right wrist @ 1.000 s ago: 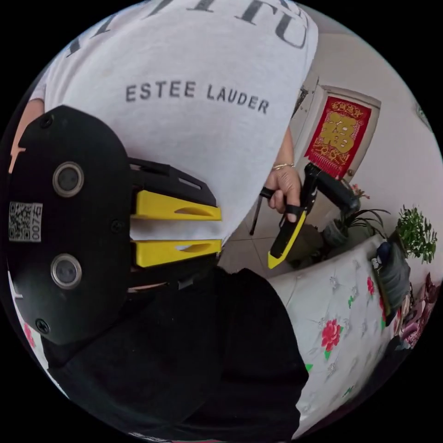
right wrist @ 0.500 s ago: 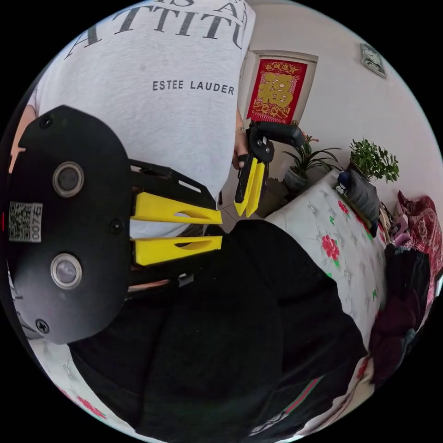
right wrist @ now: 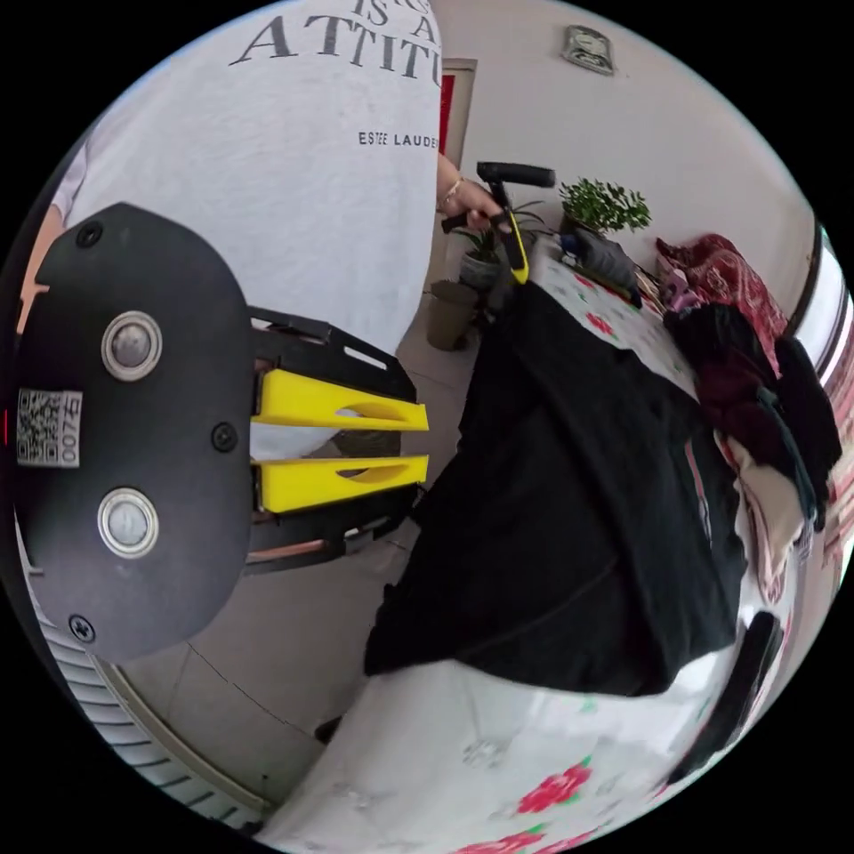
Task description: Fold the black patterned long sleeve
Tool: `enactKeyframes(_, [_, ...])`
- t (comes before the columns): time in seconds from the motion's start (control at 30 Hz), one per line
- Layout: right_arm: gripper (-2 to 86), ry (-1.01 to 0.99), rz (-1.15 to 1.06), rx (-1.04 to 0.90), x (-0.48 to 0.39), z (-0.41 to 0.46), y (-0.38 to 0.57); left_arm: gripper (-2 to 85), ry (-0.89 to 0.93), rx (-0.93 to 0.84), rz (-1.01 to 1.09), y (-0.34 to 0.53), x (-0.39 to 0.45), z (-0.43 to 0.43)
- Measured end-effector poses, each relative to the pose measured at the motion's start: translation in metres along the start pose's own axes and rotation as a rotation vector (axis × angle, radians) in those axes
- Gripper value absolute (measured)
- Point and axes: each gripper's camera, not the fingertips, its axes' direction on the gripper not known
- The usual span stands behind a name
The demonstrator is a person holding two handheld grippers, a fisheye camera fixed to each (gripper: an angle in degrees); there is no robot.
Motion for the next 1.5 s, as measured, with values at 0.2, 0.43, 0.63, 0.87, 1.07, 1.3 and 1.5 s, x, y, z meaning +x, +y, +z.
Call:
enactKeyframes(0.2, [10.1, 0.073, 0.158, 0.010, 0.085, -0.035, 0.046, 7.7, -0.038, -0.069, -0.093, 0.045, -0.035, 0.041])
enactKeyframes(0.43, [12.2, 0.045, 0.224, -0.060, 0.160, -0.034, 0.040, 15.5, -0.016, -0.168, 0.069, 0.029, -0.031, 0.108])
enactKeyframes(0.63, [9.2, 0.107, 0.201, -0.146, 0.183, 0.000, -0.001, 13.2, -0.054, -0.237, 0.105, -0.011, -0.031, 0.166])
enactKeyframes(0.87, [3.8, 0.093, 0.154, -0.207, 0.185, -0.008, -0.029, 2.6, -0.060, -0.263, 0.202, -0.039, -0.014, 0.164])
enactKeyframes(1.07, [0.3, -0.163, -0.010, -0.222, 0.155, -0.094, 0.021, 0.3, 0.219, -0.280, 0.274, -0.025, -0.028, 0.065])
enactKeyframes(1.3, [-0.2, -0.612, -0.078, 0.003, 0.143, -0.250, 0.016, 0.9, 0.808, -0.147, 0.261, -0.118, -0.070, -0.062])
enactKeyframes(1.5, [0.9, -0.713, 0.038, 0.308, 0.183, -0.328, -0.087, 3.3, 0.909, 0.113, -0.285, -0.235, -0.148, -0.039])
